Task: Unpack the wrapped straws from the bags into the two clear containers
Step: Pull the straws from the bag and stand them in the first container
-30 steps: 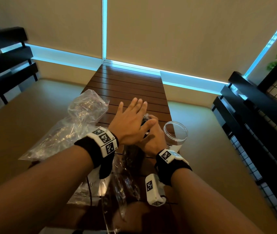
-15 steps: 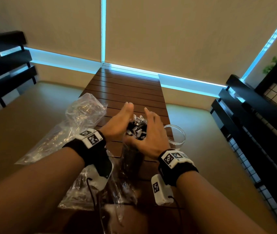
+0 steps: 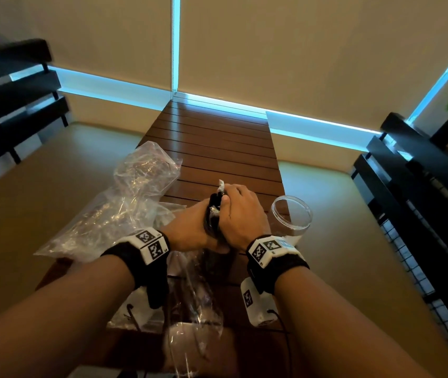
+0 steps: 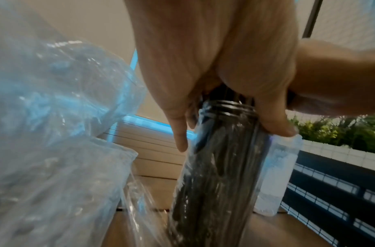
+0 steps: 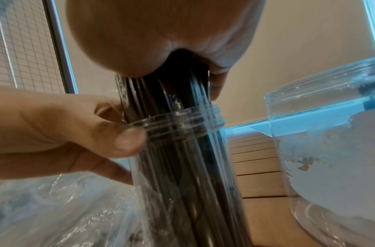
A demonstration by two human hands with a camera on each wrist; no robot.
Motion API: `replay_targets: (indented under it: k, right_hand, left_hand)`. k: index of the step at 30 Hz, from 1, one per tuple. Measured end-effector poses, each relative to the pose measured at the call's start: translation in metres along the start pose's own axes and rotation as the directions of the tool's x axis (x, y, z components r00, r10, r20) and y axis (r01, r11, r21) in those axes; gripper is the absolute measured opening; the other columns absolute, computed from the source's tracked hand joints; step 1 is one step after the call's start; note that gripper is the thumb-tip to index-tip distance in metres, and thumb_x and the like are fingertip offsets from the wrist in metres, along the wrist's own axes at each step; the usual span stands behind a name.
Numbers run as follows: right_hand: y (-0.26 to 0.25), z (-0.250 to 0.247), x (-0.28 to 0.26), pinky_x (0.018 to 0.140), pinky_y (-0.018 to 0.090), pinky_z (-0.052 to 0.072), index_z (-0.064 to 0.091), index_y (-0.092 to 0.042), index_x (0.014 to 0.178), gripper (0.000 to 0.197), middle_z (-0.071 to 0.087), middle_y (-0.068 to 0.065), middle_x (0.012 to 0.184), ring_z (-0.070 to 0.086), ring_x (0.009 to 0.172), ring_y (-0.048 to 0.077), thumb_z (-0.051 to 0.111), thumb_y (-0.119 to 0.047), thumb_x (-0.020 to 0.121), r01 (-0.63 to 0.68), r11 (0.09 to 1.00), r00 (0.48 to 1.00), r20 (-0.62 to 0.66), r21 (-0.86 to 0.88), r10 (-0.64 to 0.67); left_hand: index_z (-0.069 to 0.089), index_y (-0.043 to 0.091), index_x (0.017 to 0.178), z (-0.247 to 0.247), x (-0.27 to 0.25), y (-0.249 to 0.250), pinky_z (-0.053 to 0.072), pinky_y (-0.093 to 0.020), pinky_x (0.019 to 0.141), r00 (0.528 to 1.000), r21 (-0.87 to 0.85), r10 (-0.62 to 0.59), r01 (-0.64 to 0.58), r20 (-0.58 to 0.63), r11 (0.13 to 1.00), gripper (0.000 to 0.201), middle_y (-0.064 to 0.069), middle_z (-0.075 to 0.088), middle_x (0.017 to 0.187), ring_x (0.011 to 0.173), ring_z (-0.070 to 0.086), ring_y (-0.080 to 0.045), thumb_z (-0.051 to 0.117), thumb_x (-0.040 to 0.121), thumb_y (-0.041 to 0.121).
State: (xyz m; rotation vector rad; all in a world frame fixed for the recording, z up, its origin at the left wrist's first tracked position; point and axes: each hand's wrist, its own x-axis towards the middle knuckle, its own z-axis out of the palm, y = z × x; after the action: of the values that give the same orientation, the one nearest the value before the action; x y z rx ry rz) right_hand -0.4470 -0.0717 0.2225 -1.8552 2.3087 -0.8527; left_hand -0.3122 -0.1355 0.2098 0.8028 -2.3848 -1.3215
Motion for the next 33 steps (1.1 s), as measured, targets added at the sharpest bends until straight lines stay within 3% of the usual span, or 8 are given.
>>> replay_targets:
  k: [4,9,12,17,21,26,30,33]
  right_hand:
    - [0.000,-0.006,0.003,0.099,0.043,0.042,0.050,-0.021,0.130,0.038,0.051,0.004,0.132,0.047,0.120,0.025,0.031,-0.035,0.100,-0.034,0.999,0.996,0.084,-0.010,0.035]
    - [0.005,-0.012,0.018,0.100,0.049,0.043,0.041,-0.029,0.140,0.042,0.041,0.009,0.142,0.045,0.124,0.034,0.036,-0.043,0.100,-0.118,0.992,0.991,0.060,-0.051,0.121]
    - [0.011,-0.015,0.026,0.100,0.048,0.043,0.040,-0.031,0.142,0.048,0.038,0.009,0.146,0.044,0.128,0.035,0.040,-0.051,0.098,-0.162,0.986,0.986,-0.033,-0.048,0.161]
    - [0.014,-0.028,0.028,0.104,0.052,0.034,0.049,-0.032,0.134,0.063,0.044,0.006,0.141,0.045,0.126,0.030,0.029,-0.072,0.090,-0.274,0.950,0.954,-0.170,-0.148,0.248]
    - [-0.010,-0.032,0.029,0.095,0.046,0.039,0.059,-0.026,0.115,0.038,0.055,0.001,0.122,0.050,0.114,0.025,0.051,-0.053,0.089,-0.045,0.966,0.942,-0.332,-0.256,-0.044]
    - [-0.070,0.010,0.018,0.087,0.043,0.050,0.057,-0.025,0.111,0.036,0.057,-0.004,0.111,0.052,0.097,0.016,0.057,-0.051,0.087,0.494,0.853,0.866,0.184,-0.167,-0.465]
    - [-0.097,0.062,-0.007,0.109,0.057,0.032,0.026,-0.031,0.146,0.090,0.026,0.010,0.154,0.033,0.136,0.036,0.066,-0.068,0.074,0.605,0.776,0.717,0.545,-0.178,-0.434]
    - [-0.096,0.086,-0.017,0.111,0.057,0.031,0.011,-0.029,0.151,0.089,0.010,0.012,0.161,0.024,0.142,0.040,0.068,-0.041,0.083,0.525,0.824,0.791,0.479,-0.213,-0.381]
  left_hand:
    - [0.044,0.045,0.109,0.006,0.002,-0.003,0.046,-0.016,0.077,0.996,0.078,-0.013,0.021,-0.092,0.997,0.078,0.019,0.064,0.103,0.093,0.061,0.004,0.095,0.053,0.027]
    - [0.020,0.011,0.153,-0.001,0.011,-0.003,0.050,-0.037,0.099,0.987,0.285,-0.140,0.158,-0.080,0.945,0.119,-0.001,0.059,0.133,0.123,0.056,-0.021,0.090,0.060,0.038]
    - [0.020,0.010,0.155,-0.024,0.000,0.005,0.047,-0.036,0.101,0.980,0.497,-0.071,0.156,-0.185,0.854,0.094,-0.007,0.045,0.149,0.131,0.048,-0.022,0.072,0.080,0.031]
    - [0.054,0.015,0.118,-0.108,-0.030,-0.017,0.052,-0.042,0.088,0.717,0.348,-0.093,0.443,-0.691,0.826,0.041,-0.007,0.053,0.121,0.104,0.055,-0.024,0.061,0.078,0.023]
    - [0.061,-0.001,0.091,-0.156,-0.055,-0.055,0.050,-0.040,0.085,0.610,0.240,-0.551,0.764,-0.569,0.599,0.029,-0.020,0.063,0.111,0.102,0.061,-0.037,0.063,0.089,0.028]
    - [0.065,0.001,0.072,-0.150,-0.078,-0.080,0.039,-0.020,0.048,0.605,0.410,-0.742,0.779,-0.291,0.475,0.020,-0.011,0.061,0.084,0.069,0.054,-0.021,0.068,0.086,0.015]
    - [0.063,0.003,0.097,-0.140,-0.079,-0.070,0.047,-0.027,0.067,0.707,0.186,-0.601,0.692,-0.373,0.698,0.019,-0.012,0.063,0.097,0.081,0.058,-0.024,0.074,0.082,0.009]
    - [0.048,0.011,0.115,-0.135,-0.084,-0.054,0.045,-0.028,0.069,0.745,-0.056,-0.480,0.516,-0.462,0.855,0.037,-0.004,0.054,0.108,0.096,0.053,-0.021,0.071,0.085,0.006]
